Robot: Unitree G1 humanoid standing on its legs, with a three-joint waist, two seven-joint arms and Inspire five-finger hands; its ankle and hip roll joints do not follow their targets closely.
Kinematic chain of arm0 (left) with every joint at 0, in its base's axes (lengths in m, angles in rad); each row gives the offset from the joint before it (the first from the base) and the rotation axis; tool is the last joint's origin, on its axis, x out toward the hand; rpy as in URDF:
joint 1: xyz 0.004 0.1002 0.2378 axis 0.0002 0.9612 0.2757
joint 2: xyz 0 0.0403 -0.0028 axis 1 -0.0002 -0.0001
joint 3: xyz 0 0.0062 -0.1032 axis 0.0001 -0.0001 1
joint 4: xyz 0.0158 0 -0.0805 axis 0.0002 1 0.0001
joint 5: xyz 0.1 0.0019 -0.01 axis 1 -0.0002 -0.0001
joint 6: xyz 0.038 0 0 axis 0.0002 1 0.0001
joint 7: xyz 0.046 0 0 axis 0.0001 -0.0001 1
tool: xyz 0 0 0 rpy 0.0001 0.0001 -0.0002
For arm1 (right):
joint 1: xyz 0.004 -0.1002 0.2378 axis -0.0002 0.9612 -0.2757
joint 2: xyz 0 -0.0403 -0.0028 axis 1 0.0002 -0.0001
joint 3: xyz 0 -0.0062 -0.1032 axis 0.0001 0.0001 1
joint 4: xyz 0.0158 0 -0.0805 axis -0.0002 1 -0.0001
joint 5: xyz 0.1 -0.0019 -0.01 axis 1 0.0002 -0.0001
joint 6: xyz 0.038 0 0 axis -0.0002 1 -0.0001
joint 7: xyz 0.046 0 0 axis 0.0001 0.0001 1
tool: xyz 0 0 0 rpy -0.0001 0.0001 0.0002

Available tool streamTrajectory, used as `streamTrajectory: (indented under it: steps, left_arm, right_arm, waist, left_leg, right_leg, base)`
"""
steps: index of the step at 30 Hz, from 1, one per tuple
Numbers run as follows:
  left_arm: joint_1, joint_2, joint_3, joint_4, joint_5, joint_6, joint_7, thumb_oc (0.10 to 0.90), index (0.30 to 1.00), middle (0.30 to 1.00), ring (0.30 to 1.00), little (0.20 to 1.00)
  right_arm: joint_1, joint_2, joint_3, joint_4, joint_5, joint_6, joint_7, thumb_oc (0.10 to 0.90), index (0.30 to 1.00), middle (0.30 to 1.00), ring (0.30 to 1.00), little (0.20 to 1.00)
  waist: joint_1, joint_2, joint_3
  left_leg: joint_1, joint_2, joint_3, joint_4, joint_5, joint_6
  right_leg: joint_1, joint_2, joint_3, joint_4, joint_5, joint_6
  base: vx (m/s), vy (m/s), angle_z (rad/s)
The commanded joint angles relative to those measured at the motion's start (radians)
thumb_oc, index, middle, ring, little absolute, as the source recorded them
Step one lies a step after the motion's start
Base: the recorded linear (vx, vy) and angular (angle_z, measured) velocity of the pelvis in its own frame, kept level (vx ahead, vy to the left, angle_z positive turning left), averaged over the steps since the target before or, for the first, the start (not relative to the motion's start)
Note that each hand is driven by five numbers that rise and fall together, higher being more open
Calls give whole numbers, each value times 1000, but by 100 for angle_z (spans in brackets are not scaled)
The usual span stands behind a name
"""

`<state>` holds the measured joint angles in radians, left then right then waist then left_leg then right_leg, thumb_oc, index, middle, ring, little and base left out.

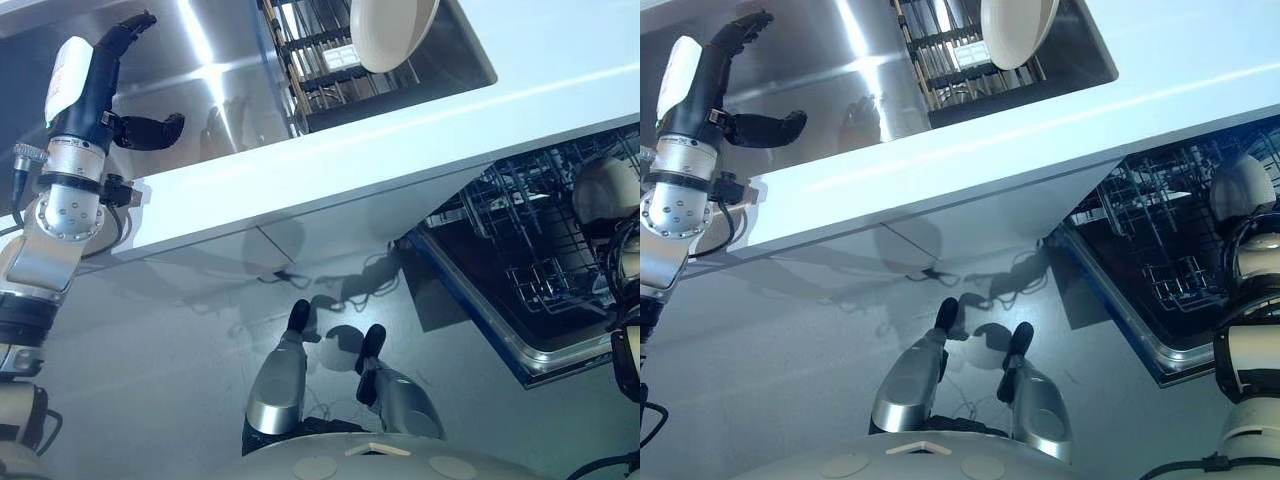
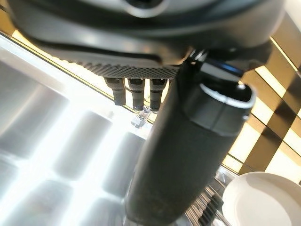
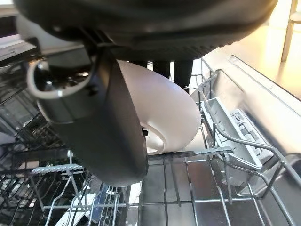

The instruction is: Pick up plates and place into dishwasher.

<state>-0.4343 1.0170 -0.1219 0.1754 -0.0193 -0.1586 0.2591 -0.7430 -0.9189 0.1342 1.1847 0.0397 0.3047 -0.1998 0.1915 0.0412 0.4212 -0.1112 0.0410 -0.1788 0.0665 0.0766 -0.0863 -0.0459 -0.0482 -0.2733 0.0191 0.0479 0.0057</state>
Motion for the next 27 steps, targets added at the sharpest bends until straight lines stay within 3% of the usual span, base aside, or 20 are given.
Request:
streamTrajectory:
  steps: [1,2,4,5,6,11,22,27]
  left_arm:
    - [-93,67,54,-77,-40,-61,75,800,900,900,900,900]
    - [-96,68,52,-76,-42,-60,73,800,900,900,900,900]
    - [-93,65,47,-70,-48,-65,66,800,900,900,900,900]
    - [-92,65,45,-70,-50,-64,66,800,900,900,900,900]
    - [-90,65,45,-72,-53,-63,64,800,900,900,900,900]
    - [-57,46,54,-76,-52,-63,52,800,900,900,900,900]
    - [54,5,126,-94,-45,-59,20,800,900,900,900,900]
    - [71,-18,138,-94,-43,-58,4,800,900,900,900,900]
  right_arm:
    - [8,-65,86,0,-16,27,-6,100,300,300,300,200]
    - [5,-68,89,4,-23,25,-8,100,300,300,300,200]
    - [6,-82,94,10,-54,1,-12,265,441,441,441,365]
    - [5,-86,97,6,-50,-2,-17,693,808,808,808,793]
    - [8,-88,96,3,-47,-12,-22,800,900,900,900,900]
    - [40,-103,80,-71,-77,-67,-66,800,900,900,900,900]
    - [195,-110,-9,-372,-140,-40,-58,800,900,900,900,900]
    - [251,-91,-39,-416,-178,-26,-30,800,900,900,900,900]
  waist:
    - [-6,18,-86]
    - [-6,18,-87]
    - [-7,15,-95]
    - [-8,13,-97]
    - [-9,11,-100]
    - [-24,-4,-127]
    - [-71,-38,-214]
    - [-86,-47,-262]
  left_leg:
    - [-84,-57,23,45,-24,-6]
    - [-82,-57,23,43,-24,-6]
    - [-70,-58,27,33,-25,-3]
    - [-65,-58,28,29,-25,-2]
    - [-62,-58,29,26,-26,-1]
    - [-21,-60,39,8,-38,6]
    - [86,-69,96,-26,-74,29]
    - [139,-74,127,-65,-84,38]
  right_leg:
    - [-29,4,13,145,-167,0]
    - [-29,4,13,144,-167,0]
    - [-21,2,14,138,-166,4]
    - [-18,2,15,136,-165,5]
    - [-15,1,16,133,-165,7]
    - [14,-3,27,114,-161,14]
    - [96,-5,59,57,-140,35]
    - [130,-7,70,36,-136,47]
  base:
    - [0,0,0]
    - [-3,31,5]
    - [14,37,6]
    - [16,31,4]
    - [12,38,4]
    - [28,71,0]
    - [53,111,-10]
    - [17,128,-16]
